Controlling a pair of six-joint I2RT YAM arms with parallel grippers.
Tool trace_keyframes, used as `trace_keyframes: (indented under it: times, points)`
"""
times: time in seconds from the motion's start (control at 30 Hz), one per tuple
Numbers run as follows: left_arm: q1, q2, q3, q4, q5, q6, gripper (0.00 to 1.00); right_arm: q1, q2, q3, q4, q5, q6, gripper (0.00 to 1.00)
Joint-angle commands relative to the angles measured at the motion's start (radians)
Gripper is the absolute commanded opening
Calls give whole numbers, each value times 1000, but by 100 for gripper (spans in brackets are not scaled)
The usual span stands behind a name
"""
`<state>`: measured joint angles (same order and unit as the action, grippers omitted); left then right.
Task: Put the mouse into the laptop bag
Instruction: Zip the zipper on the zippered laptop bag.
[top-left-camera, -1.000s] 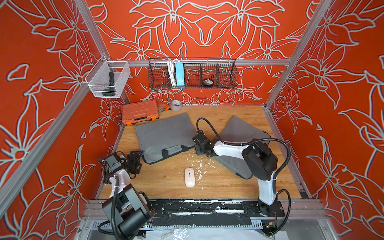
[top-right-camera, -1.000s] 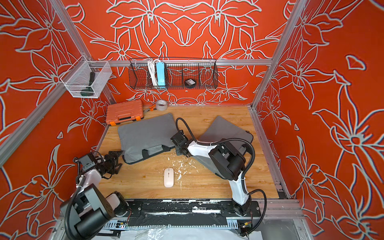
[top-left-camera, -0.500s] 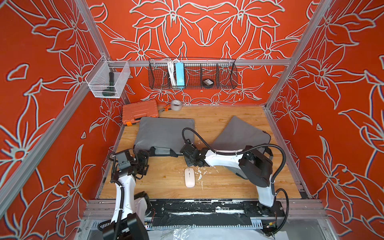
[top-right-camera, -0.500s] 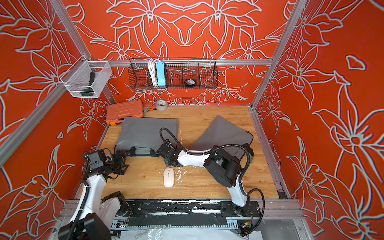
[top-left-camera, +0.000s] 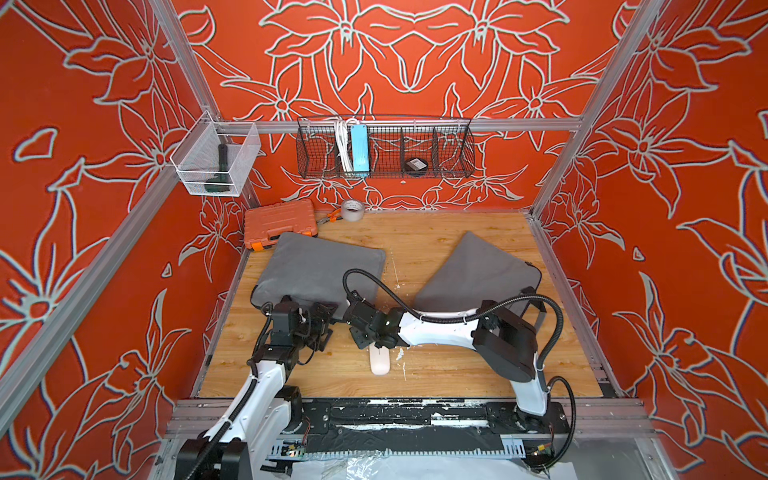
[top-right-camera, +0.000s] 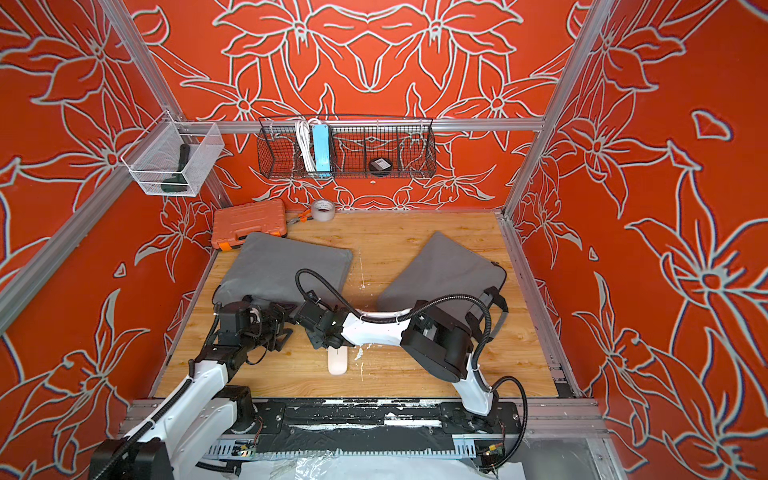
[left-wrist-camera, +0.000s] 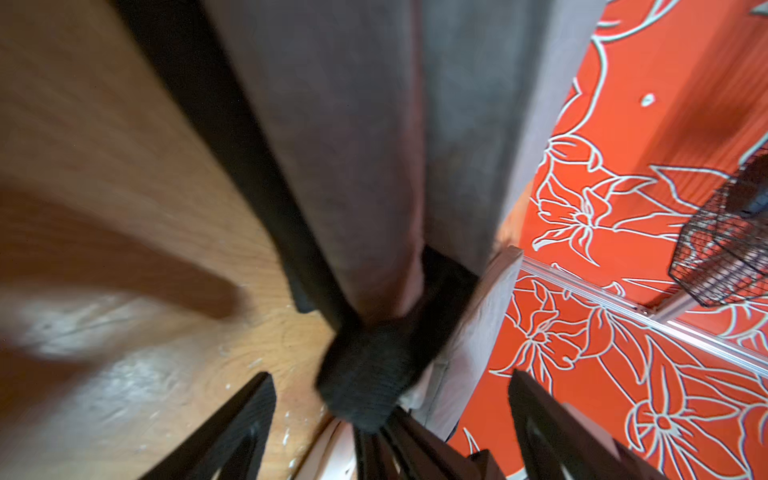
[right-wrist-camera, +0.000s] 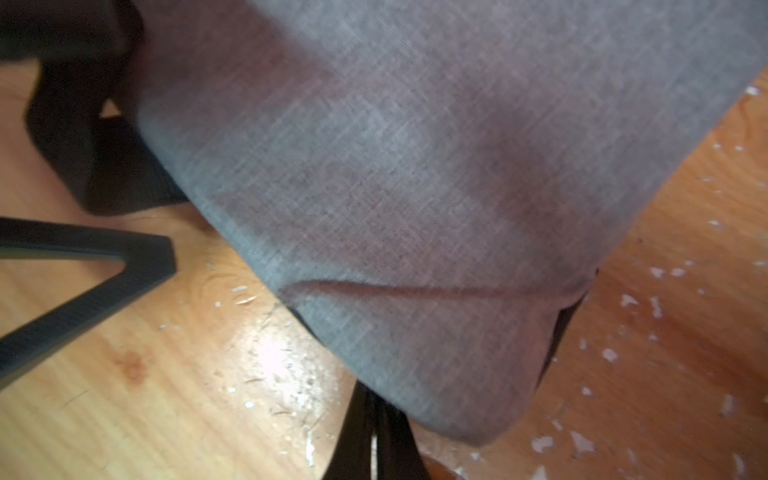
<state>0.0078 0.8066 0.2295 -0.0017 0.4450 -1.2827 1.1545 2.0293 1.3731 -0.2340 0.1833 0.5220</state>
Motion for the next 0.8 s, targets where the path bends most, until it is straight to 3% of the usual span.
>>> trace_keyframes:
  times: [0.0,0.4,0.53,0.63,0.73,0.77]
  points:
    - [-27,-14,-13,81,-71,-50,87,9,-27,-31,109,-37,-29,0]
    - [-71,150,-11,140,-52,-42,79,12,-57,-83,166,-61,-24,0]
    - [-72,164,-8,151,-67,-32,68,12,-50,-82,174,-69,-19,0]
    - [-72,174,-29,176,-94,-43,44,13,-48,-81,176,-82,-18,0]
    - [-72,222,-7,140,-131,-20,8,12,-51,-98,179,-68,-16,0]
    - [-71,232,5,125,-139,-8,1,12,-53,-105,179,-67,-18,0]
